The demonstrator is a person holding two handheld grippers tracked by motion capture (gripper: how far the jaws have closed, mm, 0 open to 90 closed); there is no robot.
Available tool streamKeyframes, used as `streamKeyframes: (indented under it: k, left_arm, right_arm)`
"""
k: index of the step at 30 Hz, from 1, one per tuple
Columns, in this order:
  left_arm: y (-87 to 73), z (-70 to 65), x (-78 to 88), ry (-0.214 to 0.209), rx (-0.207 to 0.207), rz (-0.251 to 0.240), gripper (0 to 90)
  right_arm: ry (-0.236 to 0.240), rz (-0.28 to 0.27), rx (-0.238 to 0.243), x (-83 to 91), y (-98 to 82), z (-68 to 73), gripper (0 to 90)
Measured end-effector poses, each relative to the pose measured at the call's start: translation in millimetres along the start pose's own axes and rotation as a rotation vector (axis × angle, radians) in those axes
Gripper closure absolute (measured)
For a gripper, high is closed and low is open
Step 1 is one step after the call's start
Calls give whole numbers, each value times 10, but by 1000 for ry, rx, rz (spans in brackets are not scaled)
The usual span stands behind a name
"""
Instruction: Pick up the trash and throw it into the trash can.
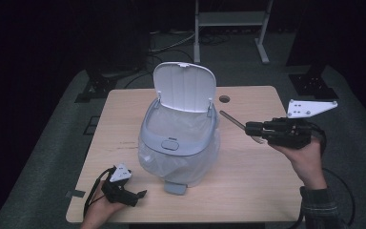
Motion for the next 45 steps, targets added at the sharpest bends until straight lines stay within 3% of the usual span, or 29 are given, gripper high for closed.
streamKeyframes:
  k: [24,45]
  left_arm:
    - [0,0,0,0,0,0,0]
    - [0,0,-1,0,0,0,0]
  right_arm:
    - [108,4,80,-498,541,129,791]
    - [174,13,105,-1005,909,194,791]
Point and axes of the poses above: each handheld gripper's, and its own axes: x roughly backward along the jaws, y roughly out of its top, z roughly to its left, the point moved 8 cm from there along -x, roughly forward along the jaws, and after that the axes turned 9 degrees about y, right-handed, at the moved point
